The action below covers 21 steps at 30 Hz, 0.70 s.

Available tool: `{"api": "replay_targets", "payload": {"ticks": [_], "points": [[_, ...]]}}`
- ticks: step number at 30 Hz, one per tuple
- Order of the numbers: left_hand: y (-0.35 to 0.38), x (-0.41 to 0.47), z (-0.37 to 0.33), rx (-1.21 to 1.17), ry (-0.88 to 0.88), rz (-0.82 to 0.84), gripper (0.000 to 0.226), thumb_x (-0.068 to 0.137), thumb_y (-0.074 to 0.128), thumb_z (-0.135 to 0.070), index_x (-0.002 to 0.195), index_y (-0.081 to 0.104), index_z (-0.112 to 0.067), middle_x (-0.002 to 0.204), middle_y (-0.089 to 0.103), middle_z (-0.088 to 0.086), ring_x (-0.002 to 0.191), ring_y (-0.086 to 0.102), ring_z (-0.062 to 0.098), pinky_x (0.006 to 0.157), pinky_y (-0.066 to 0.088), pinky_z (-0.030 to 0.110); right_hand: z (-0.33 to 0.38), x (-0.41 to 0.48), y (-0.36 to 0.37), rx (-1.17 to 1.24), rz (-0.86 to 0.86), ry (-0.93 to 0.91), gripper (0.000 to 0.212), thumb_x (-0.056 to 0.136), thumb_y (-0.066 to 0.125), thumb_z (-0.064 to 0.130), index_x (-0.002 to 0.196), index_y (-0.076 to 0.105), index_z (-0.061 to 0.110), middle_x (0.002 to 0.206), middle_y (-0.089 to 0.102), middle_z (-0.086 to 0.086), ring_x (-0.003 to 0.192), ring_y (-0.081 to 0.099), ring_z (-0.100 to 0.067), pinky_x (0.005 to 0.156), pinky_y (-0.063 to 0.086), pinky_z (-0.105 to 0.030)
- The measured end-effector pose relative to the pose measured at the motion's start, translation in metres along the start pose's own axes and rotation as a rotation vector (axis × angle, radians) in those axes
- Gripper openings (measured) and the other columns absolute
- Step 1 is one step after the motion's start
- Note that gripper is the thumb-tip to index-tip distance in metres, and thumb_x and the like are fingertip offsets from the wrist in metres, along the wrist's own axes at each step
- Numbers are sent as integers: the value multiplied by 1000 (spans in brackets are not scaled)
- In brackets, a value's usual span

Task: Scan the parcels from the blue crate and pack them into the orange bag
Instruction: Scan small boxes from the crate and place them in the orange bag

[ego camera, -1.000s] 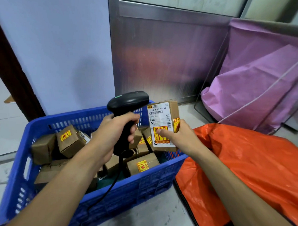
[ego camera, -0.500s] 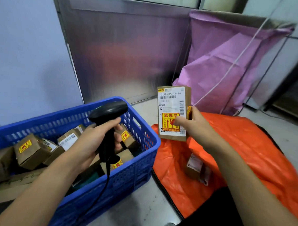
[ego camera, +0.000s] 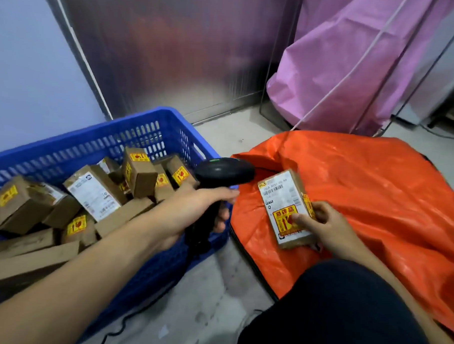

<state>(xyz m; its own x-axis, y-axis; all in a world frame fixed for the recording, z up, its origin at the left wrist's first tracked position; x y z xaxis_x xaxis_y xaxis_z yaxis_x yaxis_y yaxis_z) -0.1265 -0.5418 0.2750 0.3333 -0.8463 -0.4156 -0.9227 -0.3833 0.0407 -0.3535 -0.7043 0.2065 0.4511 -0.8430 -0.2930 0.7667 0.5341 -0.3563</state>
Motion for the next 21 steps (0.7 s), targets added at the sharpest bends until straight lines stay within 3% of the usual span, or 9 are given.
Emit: {"api": "replay_targets", "payload": {"ticks": [4,8,11,13,15,17,19,20,21], "points": [[28,27,25,141,-19,81,15,90,78,-16,96,69,-5,70,67,12,58,62,22,57,52,28,-78,1,13,27,-27,142,36,86,81,19,115,59,17,101,71,7,75,69,-2,58,48,-7],[48,62,62,166,-52,69,12,90,78,-17,89,69,-10,71,67,11,60,62,23,61,51,30,-140,1,6,153,-148,301,47,91,77,19,133,57,9,110,67,-6,79,64,-8,72,50,-26],[60,87,97,68,-125,11,9,92,76,-13,90,69,-7,69,64,12,53,60,21,55,50,27,-175,2,-2,226,-153,412,50,93,74,17,139,55,18,116,66,-6,85,65,-18,84,52,-33],[68,101,118,18,-169,-10,9,93,75,-12,90,68,-6,67,63,11,50,59,19,56,48,29,-188,1,-9,240,-160,463,61,92,75,18,147,51,13,124,64,-6,97,63,-24,95,46,-38],[73,111,131,12,-190,-15,10,93,74,-13,91,68,-6,64,63,9,49,58,19,55,47,29,-197,2,-13,229,-156,503,68,91,76,20,150,47,8,128,64,-11,93,63,-21,97,44,-37],[75,117,139,14,-198,-26,11,94,74,-14,92,68,-5,65,63,8,48,57,18,52,46,27,-195,6,-12,264,-150,531,57,89,77,24,140,55,9,119,67,-10,84,65,-15,97,46,-36],[73,121,144,-2,-206,-44,11,93,74,-14,92,68,-6,66,62,9,48,56,18,51,46,26,-193,15,-5,319,-126,539,41,83,81,34,116,69,12,112,75,-7,86,71,-20,100,53,-43],[71,122,146,-14,-213,-54,11,93,75,-14,91,68,-6,66,62,9,49,55,18,51,46,27,-191,20,-1,320,-131,545,41,79,82,41,109,74,15,108,78,-8,87,74,-24,94,58,-46],[69,123,147,-23,-216,-62,11,92,75,-15,89,68,-7,66,62,8,49,55,19,52,46,28,-187,28,5,332,-123,534,41,79,79,47,105,75,15,104,79,-11,82,74,-27,78,62,-45]]}}
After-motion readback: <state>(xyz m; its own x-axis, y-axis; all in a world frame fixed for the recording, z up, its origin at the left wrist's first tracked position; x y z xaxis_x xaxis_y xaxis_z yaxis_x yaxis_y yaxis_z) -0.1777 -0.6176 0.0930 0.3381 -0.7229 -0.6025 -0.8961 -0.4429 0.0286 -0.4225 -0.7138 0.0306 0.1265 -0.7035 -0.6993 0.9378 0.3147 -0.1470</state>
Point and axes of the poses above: each hand's wrist, its own x-axis towards the middle knuckle, its own y-axis out of the palm, z = x × y, the point moved 7 cm from there along x, towards the middle knuckle
